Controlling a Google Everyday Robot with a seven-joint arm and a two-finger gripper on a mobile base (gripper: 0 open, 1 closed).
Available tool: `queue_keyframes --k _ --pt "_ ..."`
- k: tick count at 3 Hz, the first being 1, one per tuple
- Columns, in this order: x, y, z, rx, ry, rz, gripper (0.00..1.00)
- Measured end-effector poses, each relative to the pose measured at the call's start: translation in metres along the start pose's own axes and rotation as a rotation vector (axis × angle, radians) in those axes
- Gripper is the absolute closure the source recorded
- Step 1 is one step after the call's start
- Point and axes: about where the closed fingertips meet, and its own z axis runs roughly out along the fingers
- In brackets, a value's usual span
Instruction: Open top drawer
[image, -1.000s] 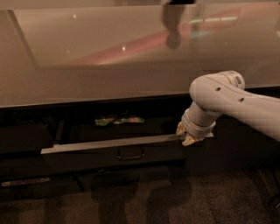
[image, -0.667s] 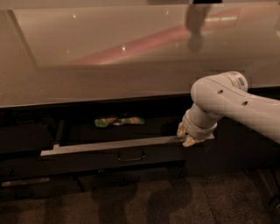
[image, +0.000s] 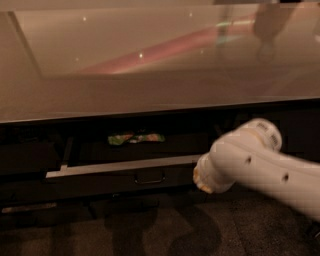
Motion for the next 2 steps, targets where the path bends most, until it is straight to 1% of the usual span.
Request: queue_keyframes --k 1,2 --pt "-0.043 0.046 0.026 -0.012 -0.01 -0.067 1.0" --pt "-0.055 0.085 0.041 -0.078 -0.027 -0.089 1.0"
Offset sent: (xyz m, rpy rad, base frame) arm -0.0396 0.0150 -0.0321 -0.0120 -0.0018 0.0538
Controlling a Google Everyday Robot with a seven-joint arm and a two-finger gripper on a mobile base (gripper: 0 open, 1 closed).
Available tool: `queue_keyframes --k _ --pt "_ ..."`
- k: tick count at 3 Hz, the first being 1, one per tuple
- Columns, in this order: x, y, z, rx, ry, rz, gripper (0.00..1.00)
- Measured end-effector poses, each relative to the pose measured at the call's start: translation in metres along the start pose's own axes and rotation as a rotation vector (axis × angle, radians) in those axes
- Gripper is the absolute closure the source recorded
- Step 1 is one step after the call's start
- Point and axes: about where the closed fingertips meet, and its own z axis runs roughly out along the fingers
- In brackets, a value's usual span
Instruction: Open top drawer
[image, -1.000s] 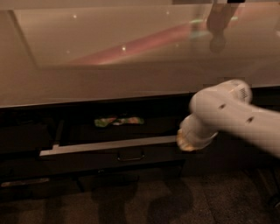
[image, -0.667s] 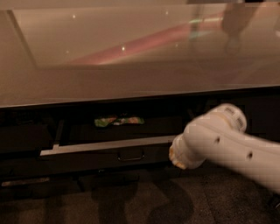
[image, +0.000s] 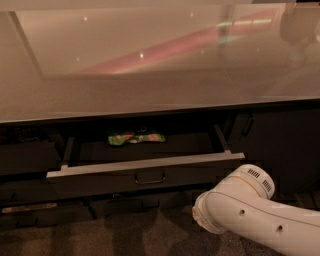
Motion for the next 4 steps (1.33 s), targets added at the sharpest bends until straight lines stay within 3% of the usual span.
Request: queue_keyframes --k 1,3,4 --pt "0.0 0.0 0.0 0.0 0.0 0.0 1.0" --pt "-0.009 -0.02 -0.075 0.058 0.105 0.0 1.0" --pt "-0.009 -0.02 -0.076 0.058 0.105 0.0 1.0"
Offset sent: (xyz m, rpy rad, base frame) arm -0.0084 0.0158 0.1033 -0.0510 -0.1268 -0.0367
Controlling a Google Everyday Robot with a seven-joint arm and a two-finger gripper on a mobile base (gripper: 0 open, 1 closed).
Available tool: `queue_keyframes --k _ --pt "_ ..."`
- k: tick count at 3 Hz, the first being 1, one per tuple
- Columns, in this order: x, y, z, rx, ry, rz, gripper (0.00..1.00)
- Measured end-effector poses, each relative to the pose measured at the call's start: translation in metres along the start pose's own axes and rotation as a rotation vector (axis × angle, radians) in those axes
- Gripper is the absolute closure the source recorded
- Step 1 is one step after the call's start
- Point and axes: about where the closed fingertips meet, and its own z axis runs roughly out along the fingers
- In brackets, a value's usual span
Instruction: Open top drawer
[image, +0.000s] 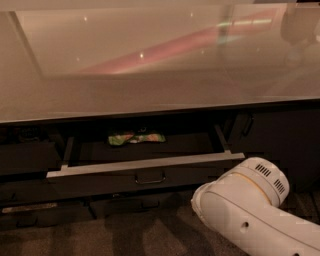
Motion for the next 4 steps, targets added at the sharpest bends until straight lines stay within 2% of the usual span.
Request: queue_keyframes --k 1,2,3,4 --pt "0.009 -0.001 -0.005 0.003 0.006 0.027 1.0" --pt "0.047 -0.012 -0.019 0.018 0.012 0.088 1.0" --pt "0.09 -0.034 -0.031 0.036 0.003 0.155 1.0" --pt "0.121 -0.049 -0.038 0.052 -0.002 0.204 1.0"
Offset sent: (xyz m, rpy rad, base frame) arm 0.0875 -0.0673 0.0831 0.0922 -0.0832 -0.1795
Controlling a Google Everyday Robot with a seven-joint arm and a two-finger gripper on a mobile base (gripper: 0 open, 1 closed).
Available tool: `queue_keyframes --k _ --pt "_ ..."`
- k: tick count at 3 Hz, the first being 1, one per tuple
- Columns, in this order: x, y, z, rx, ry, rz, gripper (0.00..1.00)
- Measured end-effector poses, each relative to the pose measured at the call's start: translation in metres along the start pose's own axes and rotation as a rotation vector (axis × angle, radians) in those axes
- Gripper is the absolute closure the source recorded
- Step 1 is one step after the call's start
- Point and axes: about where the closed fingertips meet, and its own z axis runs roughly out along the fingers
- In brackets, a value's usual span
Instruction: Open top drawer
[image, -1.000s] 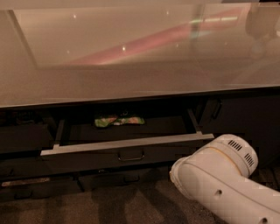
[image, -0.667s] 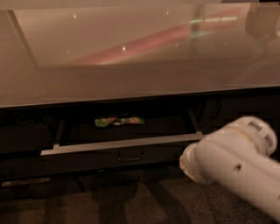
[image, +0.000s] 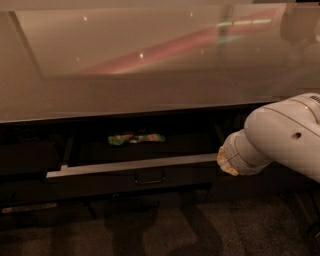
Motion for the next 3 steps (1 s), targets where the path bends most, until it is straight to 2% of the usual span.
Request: queue_keyframes --k 1,2,3 --pt "0.0 0.0 0.0 0.0 0.0 0.0 1.0" --pt "0.0029 -0.0029 0.0013 0.019 -0.071 -0.001 1.0" --pt "0.0087 -0.0087 0.0021 0.057 -0.212 -0.002 1.0"
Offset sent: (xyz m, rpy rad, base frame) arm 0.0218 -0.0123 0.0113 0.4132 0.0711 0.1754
